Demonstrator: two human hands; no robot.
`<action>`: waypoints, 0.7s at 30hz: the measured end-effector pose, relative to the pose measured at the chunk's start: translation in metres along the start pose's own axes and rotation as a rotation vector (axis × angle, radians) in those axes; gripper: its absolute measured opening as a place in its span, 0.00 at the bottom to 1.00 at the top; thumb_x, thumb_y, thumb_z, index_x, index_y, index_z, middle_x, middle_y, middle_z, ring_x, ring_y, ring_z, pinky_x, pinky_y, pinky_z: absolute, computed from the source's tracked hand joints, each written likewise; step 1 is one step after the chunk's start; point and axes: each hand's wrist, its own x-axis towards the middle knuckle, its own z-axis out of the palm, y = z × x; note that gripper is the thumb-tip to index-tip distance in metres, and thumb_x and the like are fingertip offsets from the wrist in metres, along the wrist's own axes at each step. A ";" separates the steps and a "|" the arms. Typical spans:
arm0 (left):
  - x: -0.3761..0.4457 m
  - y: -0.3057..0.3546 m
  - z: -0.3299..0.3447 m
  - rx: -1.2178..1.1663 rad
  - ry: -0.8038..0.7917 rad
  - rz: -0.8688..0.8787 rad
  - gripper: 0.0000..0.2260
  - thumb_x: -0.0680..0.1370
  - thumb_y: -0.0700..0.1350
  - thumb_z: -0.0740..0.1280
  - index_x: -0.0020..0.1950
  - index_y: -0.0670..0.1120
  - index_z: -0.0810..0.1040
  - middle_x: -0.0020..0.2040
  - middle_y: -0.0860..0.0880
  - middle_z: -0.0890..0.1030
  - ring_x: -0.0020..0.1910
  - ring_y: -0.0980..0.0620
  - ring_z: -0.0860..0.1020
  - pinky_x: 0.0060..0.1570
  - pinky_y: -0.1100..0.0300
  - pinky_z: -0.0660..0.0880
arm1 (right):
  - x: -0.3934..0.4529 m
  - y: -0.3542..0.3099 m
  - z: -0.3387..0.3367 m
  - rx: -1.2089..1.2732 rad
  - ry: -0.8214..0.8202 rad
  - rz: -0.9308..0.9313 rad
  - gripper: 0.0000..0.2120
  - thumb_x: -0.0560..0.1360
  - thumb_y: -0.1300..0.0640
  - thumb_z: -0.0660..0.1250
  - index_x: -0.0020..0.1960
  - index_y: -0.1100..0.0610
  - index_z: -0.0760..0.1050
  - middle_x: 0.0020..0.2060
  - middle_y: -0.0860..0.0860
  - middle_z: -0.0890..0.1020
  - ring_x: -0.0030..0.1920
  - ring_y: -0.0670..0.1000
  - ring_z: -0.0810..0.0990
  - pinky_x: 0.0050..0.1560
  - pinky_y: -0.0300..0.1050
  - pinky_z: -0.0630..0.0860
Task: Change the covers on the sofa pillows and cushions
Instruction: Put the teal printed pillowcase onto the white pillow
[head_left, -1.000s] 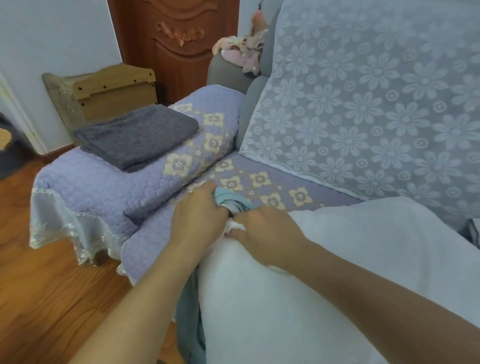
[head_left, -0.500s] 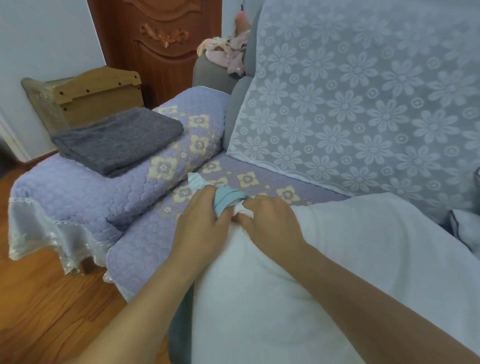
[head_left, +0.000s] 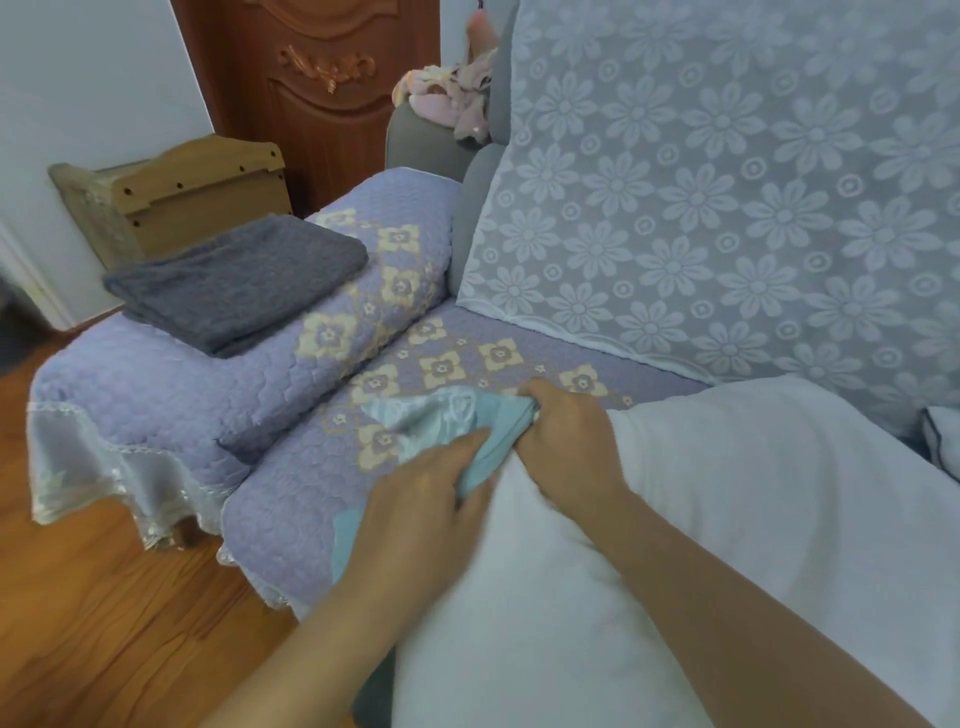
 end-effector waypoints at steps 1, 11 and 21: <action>-0.008 0.005 0.000 -0.019 -0.027 -0.037 0.14 0.79 0.60 0.63 0.64 0.61 0.75 0.48 0.56 0.84 0.50 0.52 0.80 0.50 0.54 0.74 | 0.001 0.004 0.000 -0.004 -0.008 0.025 0.05 0.73 0.57 0.67 0.48 0.54 0.78 0.37 0.54 0.83 0.42 0.60 0.80 0.39 0.51 0.74; 0.018 -0.051 -0.011 -0.273 -0.177 -0.492 0.23 0.77 0.71 0.57 0.55 0.53 0.73 0.51 0.49 0.79 0.52 0.48 0.78 0.53 0.51 0.74 | -0.007 0.001 0.015 0.213 0.051 -0.185 0.02 0.66 0.60 0.64 0.39 0.56 0.73 0.36 0.48 0.74 0.39 0.53 0.73 0.39 0.51 0.72; 0.022 -0.022 0.009 -0.765 -0.243 -0.532 0.33 0.71 0.63 0.73 0.69 0.60 0.58 0.60 0.61 0.76 0.54 0.63 0.79 0.56 0.62 0.75 | -0.018 0.001 0.011 0.228 0.068 -0.418 0.04 0.71 0.63 0.69 0.45 0.59 0.77 0.42 0.50 0.79 0.40 0.53 0.78 0.39 0.47 0.74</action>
